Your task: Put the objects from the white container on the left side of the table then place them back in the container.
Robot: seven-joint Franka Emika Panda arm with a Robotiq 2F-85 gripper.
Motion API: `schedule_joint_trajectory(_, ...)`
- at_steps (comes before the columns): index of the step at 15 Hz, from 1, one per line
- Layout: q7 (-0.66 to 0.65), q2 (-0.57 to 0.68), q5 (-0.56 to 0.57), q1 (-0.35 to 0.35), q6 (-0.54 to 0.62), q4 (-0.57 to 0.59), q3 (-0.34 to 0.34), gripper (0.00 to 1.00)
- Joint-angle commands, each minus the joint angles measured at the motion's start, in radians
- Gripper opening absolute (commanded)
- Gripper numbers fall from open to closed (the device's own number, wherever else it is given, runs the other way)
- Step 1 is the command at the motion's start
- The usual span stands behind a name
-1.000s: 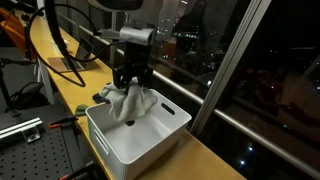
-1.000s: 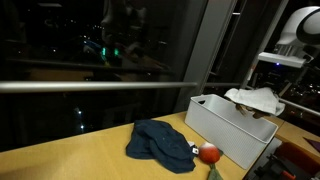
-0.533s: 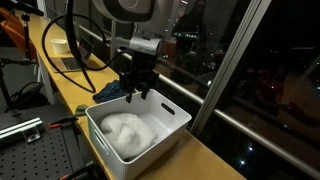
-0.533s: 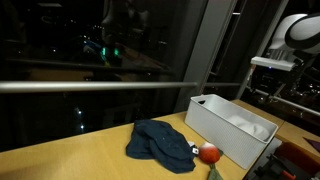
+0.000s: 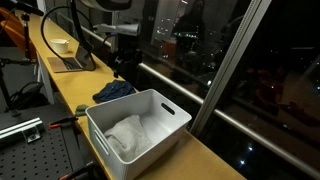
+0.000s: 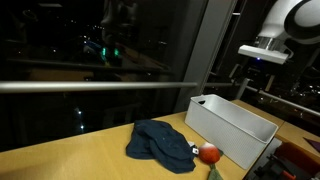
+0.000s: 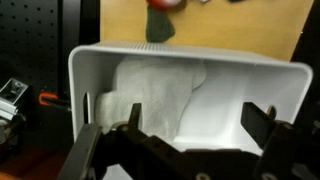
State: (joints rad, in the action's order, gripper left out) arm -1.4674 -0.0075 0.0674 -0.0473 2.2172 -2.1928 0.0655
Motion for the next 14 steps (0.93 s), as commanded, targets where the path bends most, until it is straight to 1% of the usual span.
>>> schedule_joint_trajectory(1, -0.057, 0.100, -0.019, -0.092, 0.052, 0.081, 0.083, 1.00)
schedule_joint_trajectory(3, -0.068, 0.175, -0.012, -0.136, 0.058, 0.134, 0.110, 1.00)
schedule_joint_trajectory(6, -0.066, 0.276, 0.004, -0.186, 0.041, 0.192, 0.112, 1.00)
schedule_joint_trajectory(10, -0.045, 0.400, -0.004, -0.211, 0.037, 0.244, 0.086, 1.00)
schedule_joint_trajectory(14, -0.020, 0.535, -0.008, -0.229, 0.001, 0.305, 0.065, 1.00)
